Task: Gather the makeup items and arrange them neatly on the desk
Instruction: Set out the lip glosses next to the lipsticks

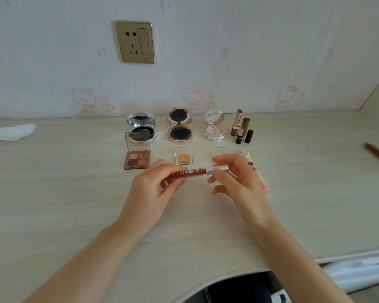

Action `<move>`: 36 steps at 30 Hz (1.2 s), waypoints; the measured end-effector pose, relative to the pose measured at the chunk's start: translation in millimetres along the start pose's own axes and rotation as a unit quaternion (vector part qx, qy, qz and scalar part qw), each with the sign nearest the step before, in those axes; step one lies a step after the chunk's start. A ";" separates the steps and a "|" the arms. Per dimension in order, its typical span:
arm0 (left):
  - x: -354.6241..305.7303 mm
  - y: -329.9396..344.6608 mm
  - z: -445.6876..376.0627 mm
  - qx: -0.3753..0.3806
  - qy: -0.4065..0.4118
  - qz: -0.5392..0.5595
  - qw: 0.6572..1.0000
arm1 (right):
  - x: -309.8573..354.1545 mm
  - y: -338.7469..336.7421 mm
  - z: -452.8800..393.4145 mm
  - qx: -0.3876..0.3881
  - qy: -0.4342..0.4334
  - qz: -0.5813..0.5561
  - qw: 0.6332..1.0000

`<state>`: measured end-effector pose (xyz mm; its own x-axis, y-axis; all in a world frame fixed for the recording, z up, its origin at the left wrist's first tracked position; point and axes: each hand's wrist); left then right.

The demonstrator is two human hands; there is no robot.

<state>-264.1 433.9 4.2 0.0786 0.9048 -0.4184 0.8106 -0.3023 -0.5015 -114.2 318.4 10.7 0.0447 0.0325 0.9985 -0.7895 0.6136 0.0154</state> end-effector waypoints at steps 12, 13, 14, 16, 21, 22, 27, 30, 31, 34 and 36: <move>1.0 0.6 0.8 0.006 0.000 -0.001 1.000 | -2.1 -0.2 -2.5 -0.034 0.003 0.018 0.999; 0.8 0.6 0.9 0.008 0.002 -0.001 1.000 | -2.8 -0.5 -2.7 -0.030 0.002 0.022 0.999; 0.5 0.6 0.8 0.008 0.002 -0.001 1.000 | -2.8 -0.8 -2.4 -0.027 0.001 0.020 0.999; 0.3 0.4 0.5 0.004 -0.002 0.002 1.000 | -2.3 -1.6 -2.2 -0.027 0.002 0.010 1.000; 1.1 0.3 0.6 0.009 -0.005 0.001 1.000 | -3.1 -0.5 -3.7 -0.036 0.012 0.035 0.999; 0.7 0.2 0.4 0.010 -0.005 0.002 1.000 | -2.8 -1.0 -2.9 -0.030 0.009 0.032 0.999; 0.6 0.3 0.8 0.009 -0.006 -0.003 1.000 | -0.6 -0.3 -1.6 -0.026 0.011 0.021 0.999; -0.1 0.0 0.6 0.014 -0.002 0.001 1.000 | 0.2 -0.9 -1.5 -0.017 0.011 0.026 0.999; -0.6 -0.1 0.6 0.015 0.000 0.003 1.000 | 0.4 -1.6 -1.0 -0.013 0.009 0.017 1.000; -0.4 -0.1 0.9 0.011 -0.003 0.004 1.000 | 0.4 -1.2 -0.9 -0.024 0.010 0.002 1.000; 0.5 0.1 0.9 0.010 -0.003 0.002 1.000 | -1.3 0.4 -2.5 -0.040 0.013 0.031 0.999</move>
<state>-264.5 434.0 3.3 0.0788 0.9014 -0.4256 0.7983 -0.3128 -0.5146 -113.1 320.5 9.3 0.0138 0.0932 0.9955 -0.7405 0.6700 -0.0525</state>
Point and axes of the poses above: each hand's wrist, its own z-axis away from the middle knuckle, its own y-axis out of the palm, x = y × z, and after that the axes turned 13 degrees about y, right-handed
